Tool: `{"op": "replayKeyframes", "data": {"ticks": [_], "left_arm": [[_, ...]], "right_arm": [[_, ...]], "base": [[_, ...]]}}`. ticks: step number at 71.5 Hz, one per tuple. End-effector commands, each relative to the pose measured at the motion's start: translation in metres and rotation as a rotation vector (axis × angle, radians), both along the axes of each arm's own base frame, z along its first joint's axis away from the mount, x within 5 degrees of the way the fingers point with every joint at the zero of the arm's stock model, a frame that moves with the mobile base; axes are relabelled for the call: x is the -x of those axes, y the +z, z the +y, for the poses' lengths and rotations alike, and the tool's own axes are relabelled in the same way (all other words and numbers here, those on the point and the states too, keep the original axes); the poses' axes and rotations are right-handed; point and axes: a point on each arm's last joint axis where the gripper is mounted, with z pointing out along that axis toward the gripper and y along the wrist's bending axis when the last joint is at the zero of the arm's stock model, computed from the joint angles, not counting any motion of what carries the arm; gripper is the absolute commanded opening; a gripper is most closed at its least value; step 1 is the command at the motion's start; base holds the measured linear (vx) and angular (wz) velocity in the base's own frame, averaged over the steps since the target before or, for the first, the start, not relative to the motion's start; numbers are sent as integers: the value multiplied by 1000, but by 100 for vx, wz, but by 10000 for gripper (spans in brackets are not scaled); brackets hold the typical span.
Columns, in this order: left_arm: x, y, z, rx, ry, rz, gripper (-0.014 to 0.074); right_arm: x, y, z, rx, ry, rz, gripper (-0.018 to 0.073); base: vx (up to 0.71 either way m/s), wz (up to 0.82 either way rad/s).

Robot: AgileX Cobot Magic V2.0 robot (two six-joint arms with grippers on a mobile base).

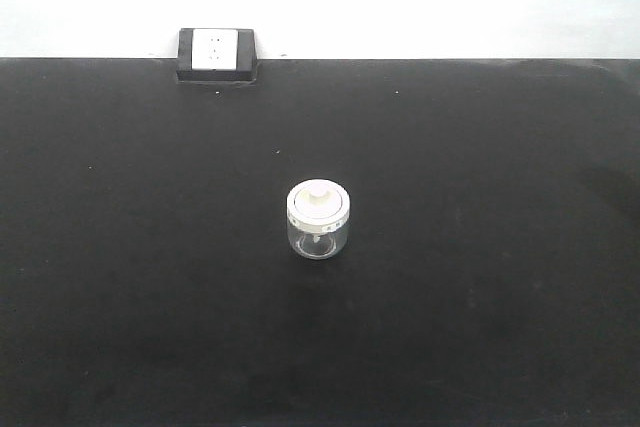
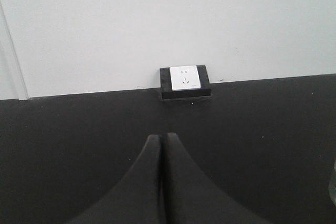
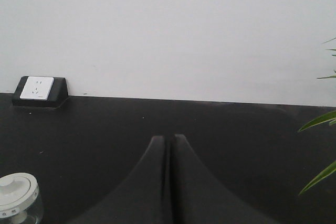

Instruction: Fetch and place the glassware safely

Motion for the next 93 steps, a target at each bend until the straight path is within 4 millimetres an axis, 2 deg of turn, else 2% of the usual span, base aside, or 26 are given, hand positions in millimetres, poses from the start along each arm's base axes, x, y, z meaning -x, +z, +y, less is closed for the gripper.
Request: {"op": "replayKeyframes", "data": {"ticks": [1, 15, 29, 93], "left_arm": [[-1, 15, -1, 20, -11, -95, -7], [-1, 15, -1, 20, -11, -95, -7], [-1, 15, -1, 20, -11, -95, -7], [-1, 15, -1, 20, -11, -95, -7]], "right_arm": [[13, 2, -1, 15, 29, -86, -6], [33, -14, -7, 3, 25, -128, -6], [45, -20, -12, -8, 8, -159, -5], [45, -23, -15, -2, -31, -127, -3]], "base": [[0, 0], [0, 0], [0, 0], [0, 0]]}}
